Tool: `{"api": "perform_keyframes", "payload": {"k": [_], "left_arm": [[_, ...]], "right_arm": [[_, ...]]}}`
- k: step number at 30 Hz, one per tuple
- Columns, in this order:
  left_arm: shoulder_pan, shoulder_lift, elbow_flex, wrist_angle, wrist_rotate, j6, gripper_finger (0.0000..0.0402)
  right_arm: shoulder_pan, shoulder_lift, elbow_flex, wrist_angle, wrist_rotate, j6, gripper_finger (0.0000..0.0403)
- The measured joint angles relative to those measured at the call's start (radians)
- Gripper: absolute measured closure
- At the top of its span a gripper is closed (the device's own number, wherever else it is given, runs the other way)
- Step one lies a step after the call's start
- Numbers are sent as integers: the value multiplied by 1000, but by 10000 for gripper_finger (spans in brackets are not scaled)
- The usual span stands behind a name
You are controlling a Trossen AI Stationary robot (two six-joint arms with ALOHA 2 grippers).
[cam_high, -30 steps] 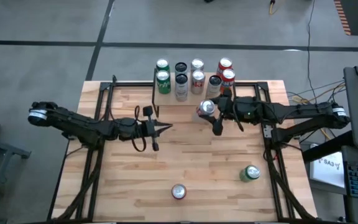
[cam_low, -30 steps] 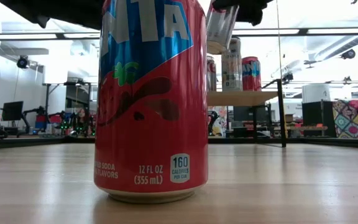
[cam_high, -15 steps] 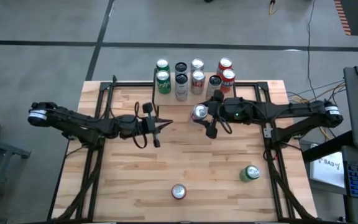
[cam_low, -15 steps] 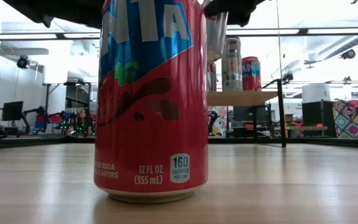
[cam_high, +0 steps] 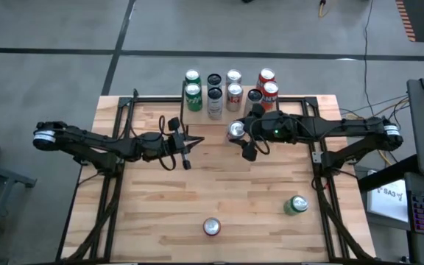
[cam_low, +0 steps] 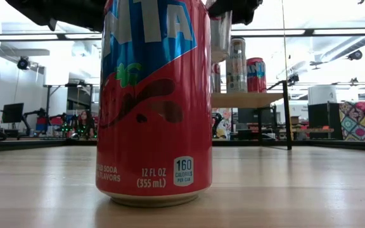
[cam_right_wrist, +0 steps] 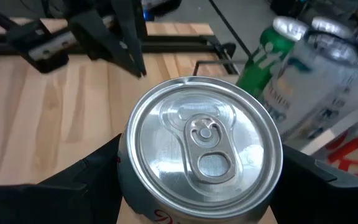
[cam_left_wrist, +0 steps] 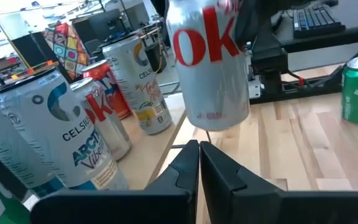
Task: Place canned beverage on shelf
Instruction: Put the white red soda can on the shelf aligned with the other white red soda cans
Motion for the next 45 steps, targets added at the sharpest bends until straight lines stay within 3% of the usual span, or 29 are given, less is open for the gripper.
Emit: {"api": "perform_keyframes", "payload": {"k": [11,19,26,34,45], "left_arm": [[29,0,2,36,1,78,402],[31,0,2,49,133,-46,399],[31,0,1,45,156,-59,344],[38,0,1,43,102,56,276],[95,0,1,51,98,90,260]], "right_arm": [[-47,0,-16,2,1,17,115],[-60,-5,-45,-2,0,99,115],[-58,-8,-76,5,11,123,115],[-64,48,-10,24,27,83,115],[-104,113,62,-33,27,29,115]]}}
